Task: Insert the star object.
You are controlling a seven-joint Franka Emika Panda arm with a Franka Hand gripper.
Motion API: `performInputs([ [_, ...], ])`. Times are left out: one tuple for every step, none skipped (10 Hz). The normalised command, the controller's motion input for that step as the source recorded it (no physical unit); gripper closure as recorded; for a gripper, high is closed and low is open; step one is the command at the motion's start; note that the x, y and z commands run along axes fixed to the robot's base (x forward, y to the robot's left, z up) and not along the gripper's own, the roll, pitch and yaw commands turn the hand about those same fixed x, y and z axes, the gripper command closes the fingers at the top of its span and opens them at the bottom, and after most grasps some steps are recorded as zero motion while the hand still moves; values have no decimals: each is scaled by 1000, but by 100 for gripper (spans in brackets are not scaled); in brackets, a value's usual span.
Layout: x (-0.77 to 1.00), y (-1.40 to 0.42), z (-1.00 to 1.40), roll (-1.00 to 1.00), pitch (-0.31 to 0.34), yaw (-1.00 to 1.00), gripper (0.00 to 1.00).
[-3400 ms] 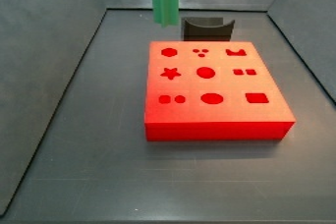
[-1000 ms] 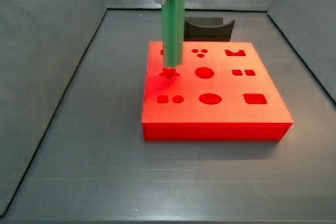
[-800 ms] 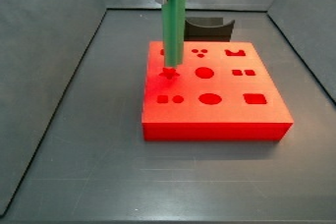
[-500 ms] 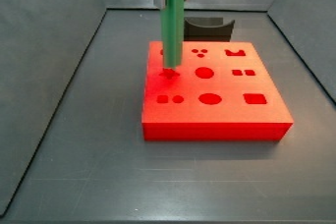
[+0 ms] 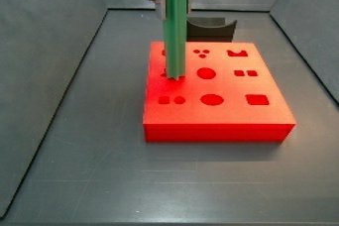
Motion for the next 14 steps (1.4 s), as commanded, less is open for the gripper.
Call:
performInputs([
  [-20, 0, 11, 20, -34, -626, 100],
  [-97, 0, 11, 57, -14, -589, 100],
  [-217, 57, 3, 77, -1, -466, 100],
  [-414, 74, 0, 97, 0, -223, 100],
  [-217, 0, 0, 106, 23, 0, 100],
  [0, 0, 0, 76, 34, 66, 100],
  [203, -80, 0, 127, 86, 114, 100],
  [326, -100, -11, 130, 114, 91, 100],
  [340, -66, -49, 91, 100, 51, 100],
  [283, 0, -123, 93, 81, 0, 100],
  [0, 114, -163, 116, 76, 0, 100],
  [-114, 120, 0, 84, 80, 0, 100],
  [-194, 46, 14, 69, 57, 0, 100],
  [0, -29, 0, 64, 63, 49, 100],
])
